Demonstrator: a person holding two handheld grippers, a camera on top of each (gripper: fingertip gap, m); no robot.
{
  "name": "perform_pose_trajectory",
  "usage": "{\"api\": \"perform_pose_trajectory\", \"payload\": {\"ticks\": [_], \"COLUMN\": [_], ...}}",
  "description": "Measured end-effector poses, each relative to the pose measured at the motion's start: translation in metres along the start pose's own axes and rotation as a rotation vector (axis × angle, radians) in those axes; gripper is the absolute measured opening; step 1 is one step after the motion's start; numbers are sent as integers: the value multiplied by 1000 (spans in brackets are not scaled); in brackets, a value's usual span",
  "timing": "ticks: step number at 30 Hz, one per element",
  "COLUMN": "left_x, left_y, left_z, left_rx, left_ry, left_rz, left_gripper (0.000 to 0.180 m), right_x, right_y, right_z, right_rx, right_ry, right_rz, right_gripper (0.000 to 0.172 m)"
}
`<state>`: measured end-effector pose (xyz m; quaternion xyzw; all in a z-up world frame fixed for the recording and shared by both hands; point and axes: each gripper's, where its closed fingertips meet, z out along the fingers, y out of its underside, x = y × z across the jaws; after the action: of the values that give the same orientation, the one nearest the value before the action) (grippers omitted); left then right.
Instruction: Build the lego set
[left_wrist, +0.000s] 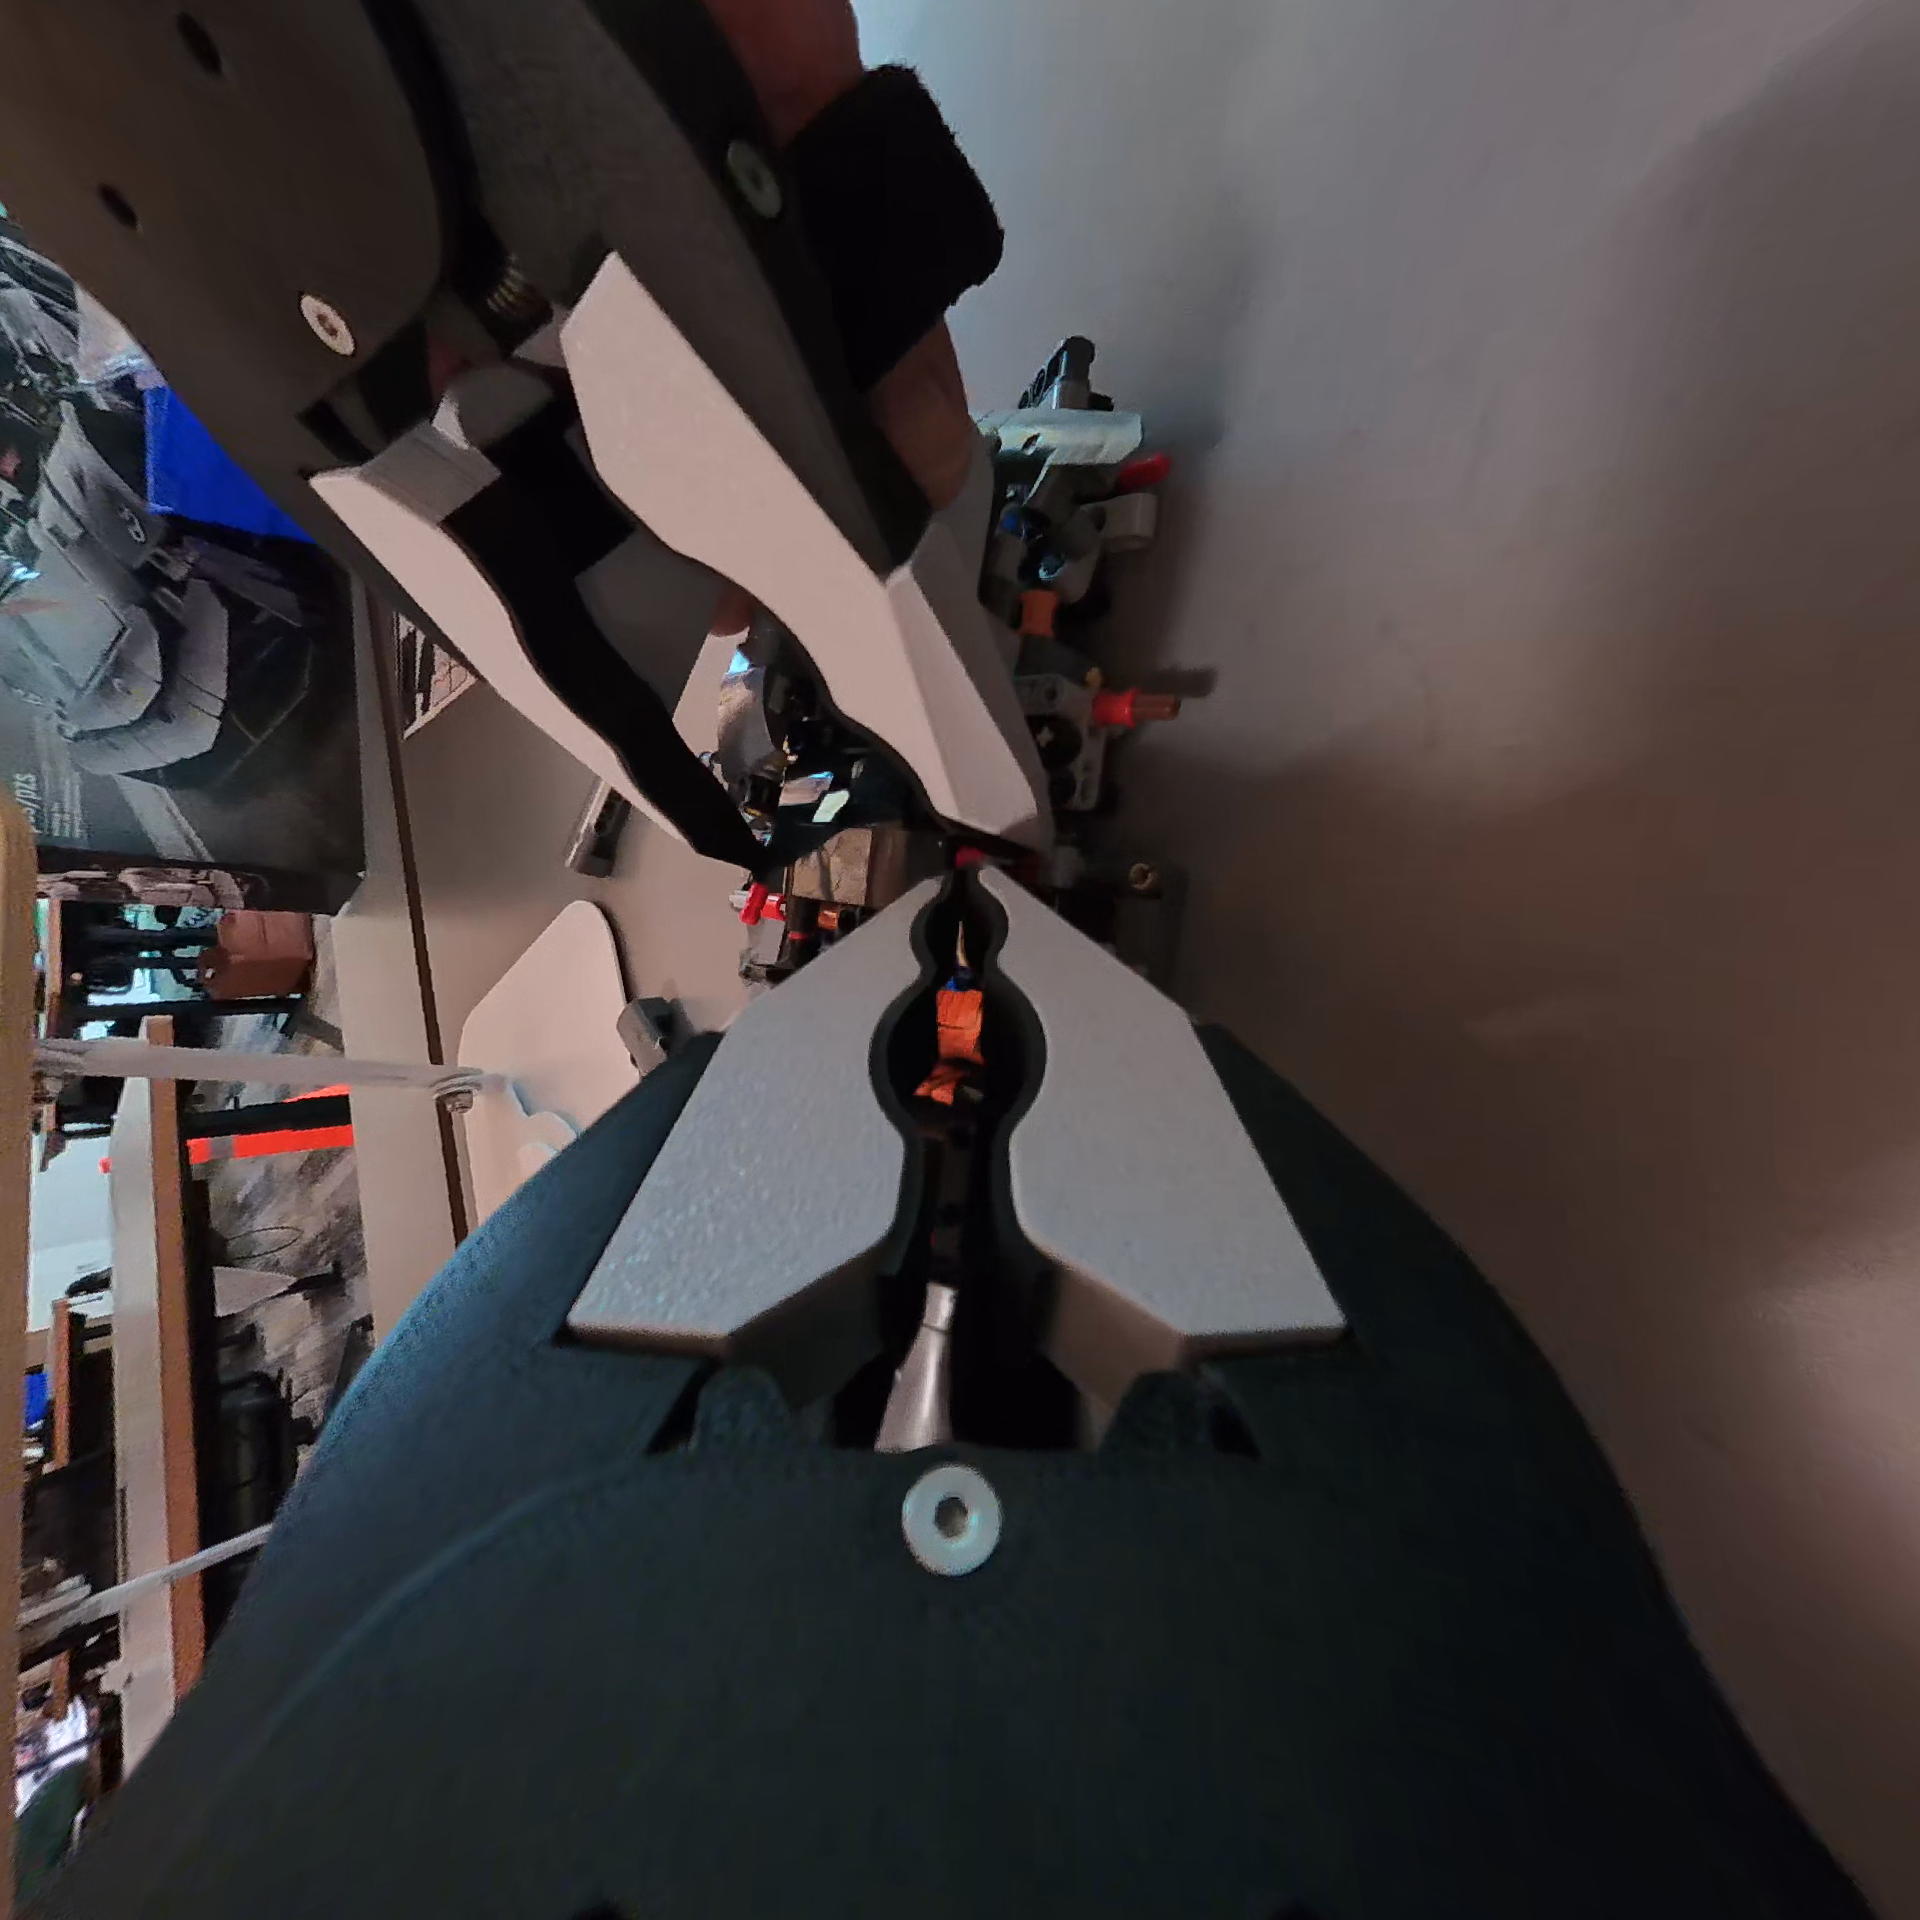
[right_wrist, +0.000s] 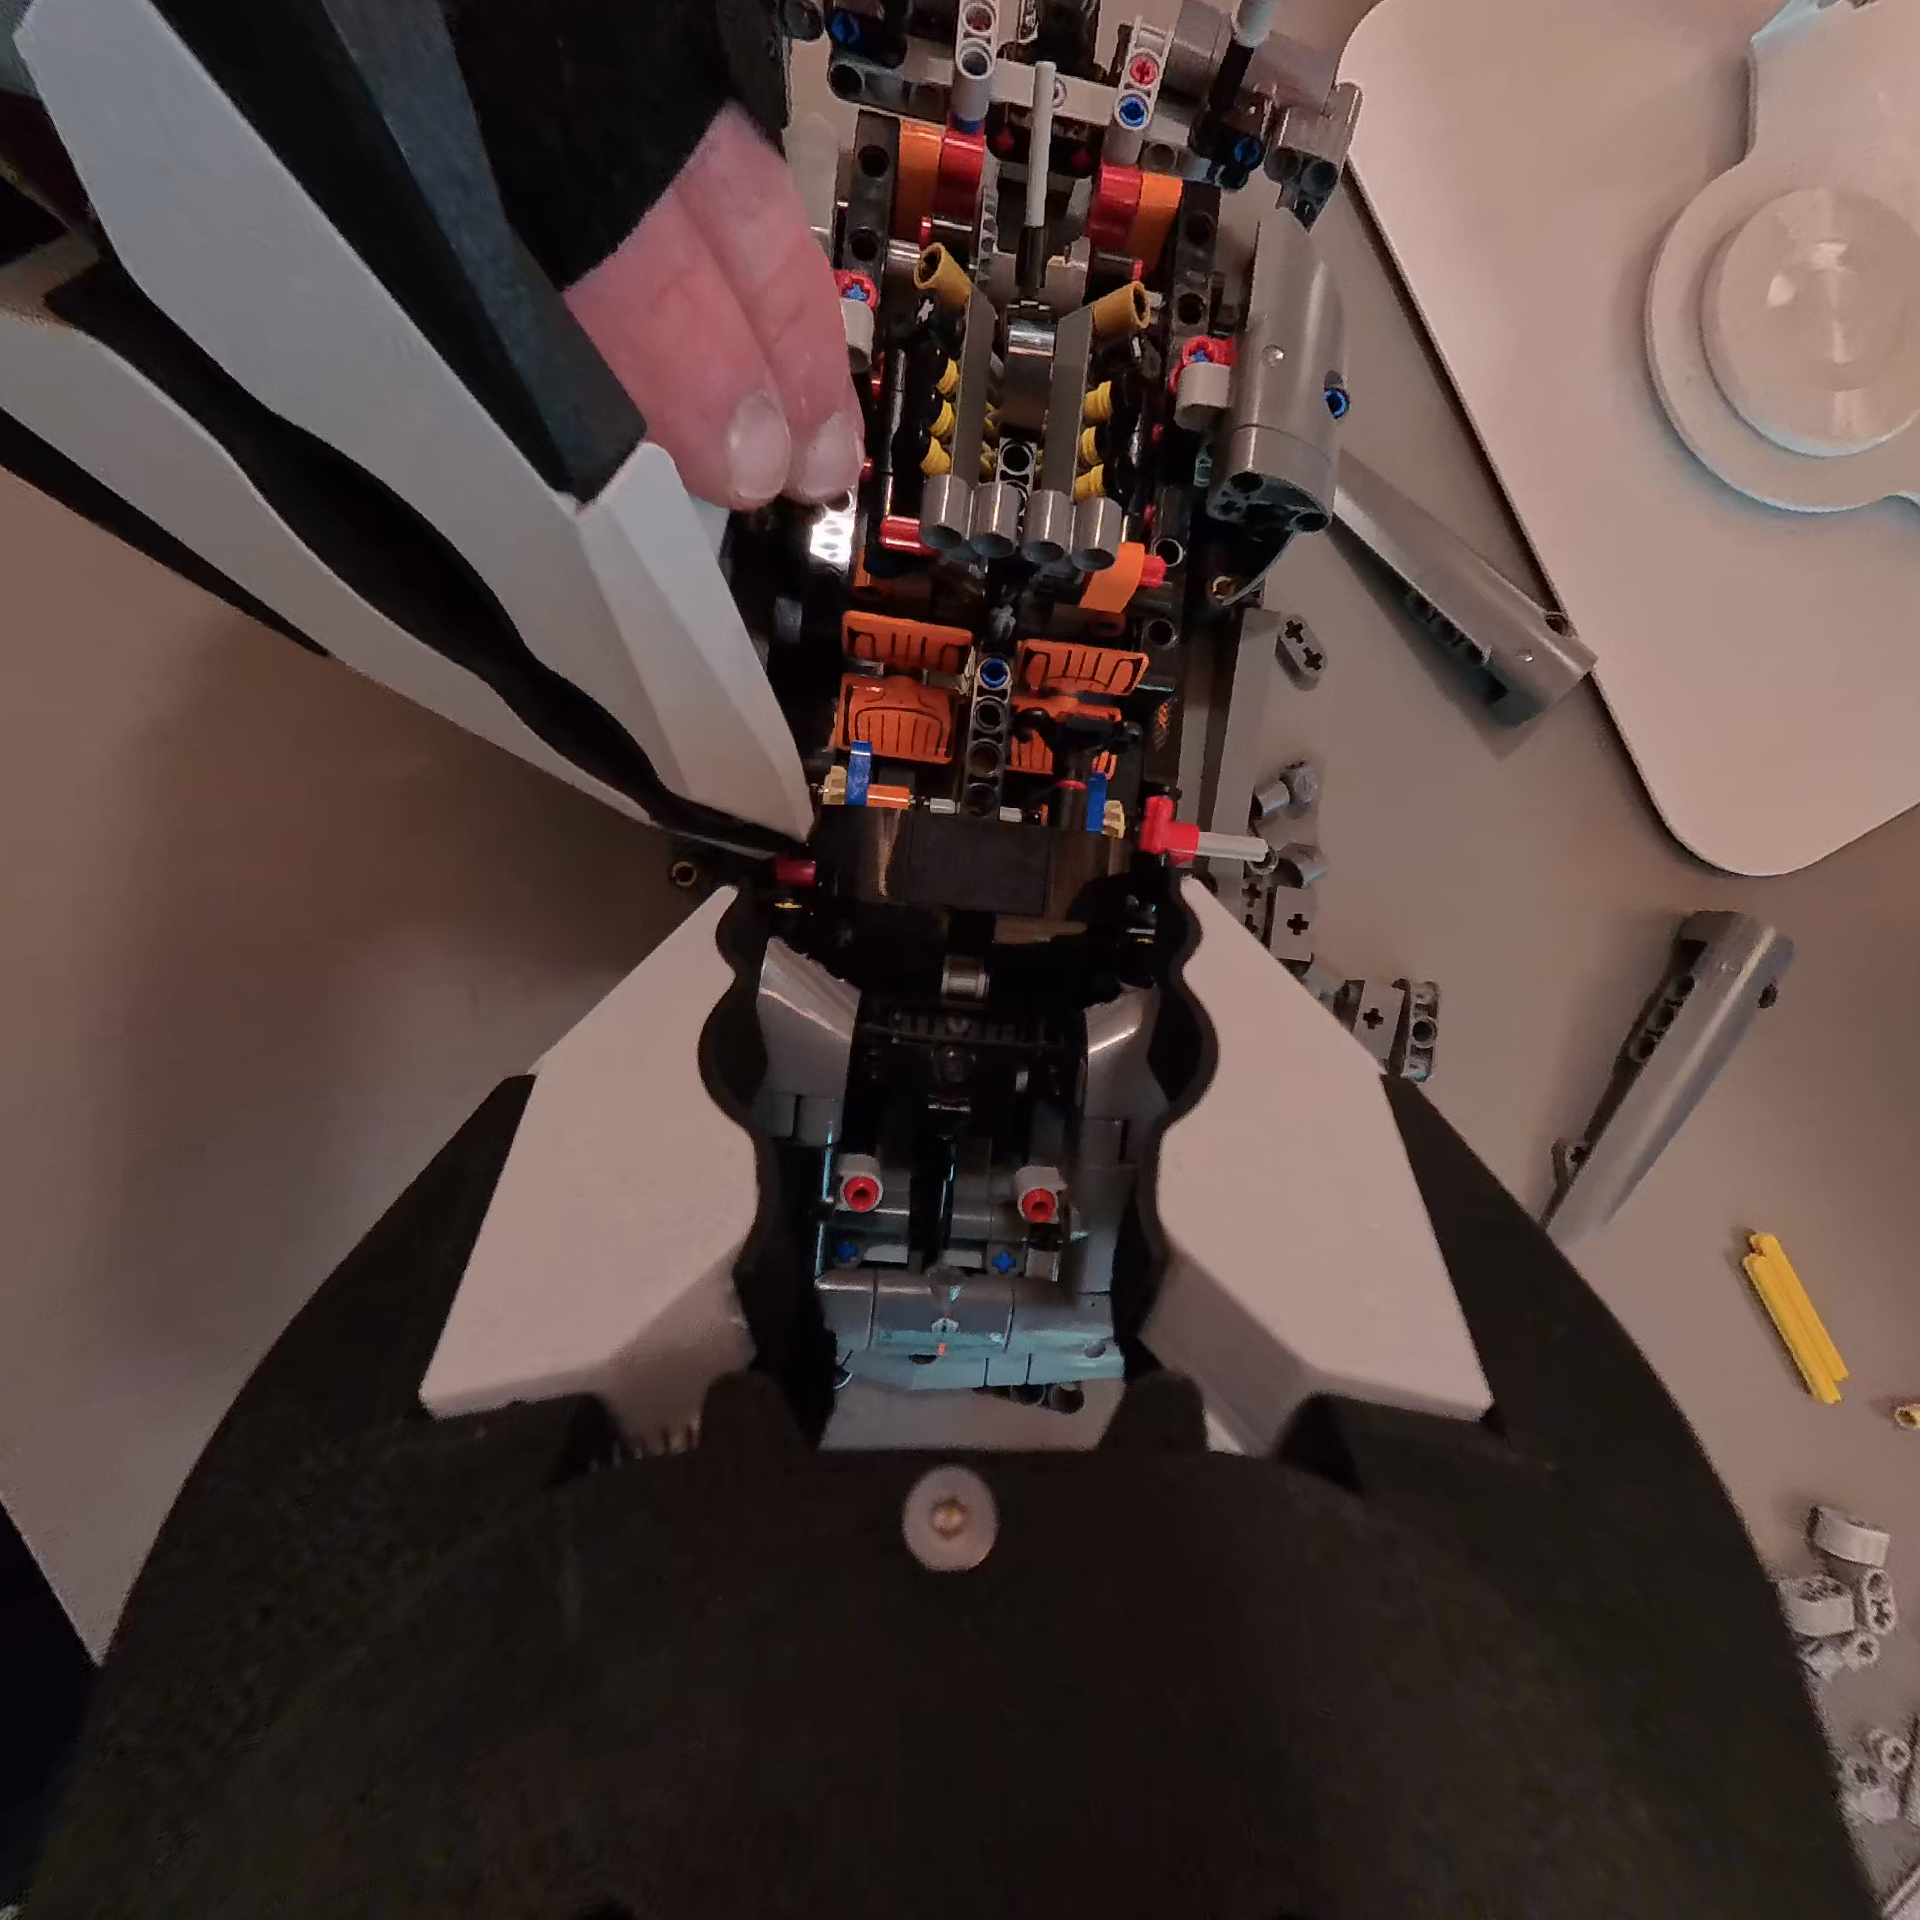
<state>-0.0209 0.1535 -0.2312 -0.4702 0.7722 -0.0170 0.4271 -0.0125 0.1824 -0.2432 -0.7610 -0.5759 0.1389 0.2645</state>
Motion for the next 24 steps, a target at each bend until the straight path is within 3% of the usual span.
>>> {"api": "perform_pose_trajectory", "payload": {"ticks": [5, 24], "left_x": [6, 6], "left_y": [-1, 2], "left_z": [-13, -6], "left_rx": [24, -17], "left_ry": [87, -33], "left_rz": [-30, 49], "left_gripper": [0, 0], "right_x": [1, 4], "right_y": [1, 3], "right_z": [0, 1], "right_rx": [12, 2], "right_ry": [-7, 1], "right_rz": [1, -20], "right_gripper": [74, 73]}}
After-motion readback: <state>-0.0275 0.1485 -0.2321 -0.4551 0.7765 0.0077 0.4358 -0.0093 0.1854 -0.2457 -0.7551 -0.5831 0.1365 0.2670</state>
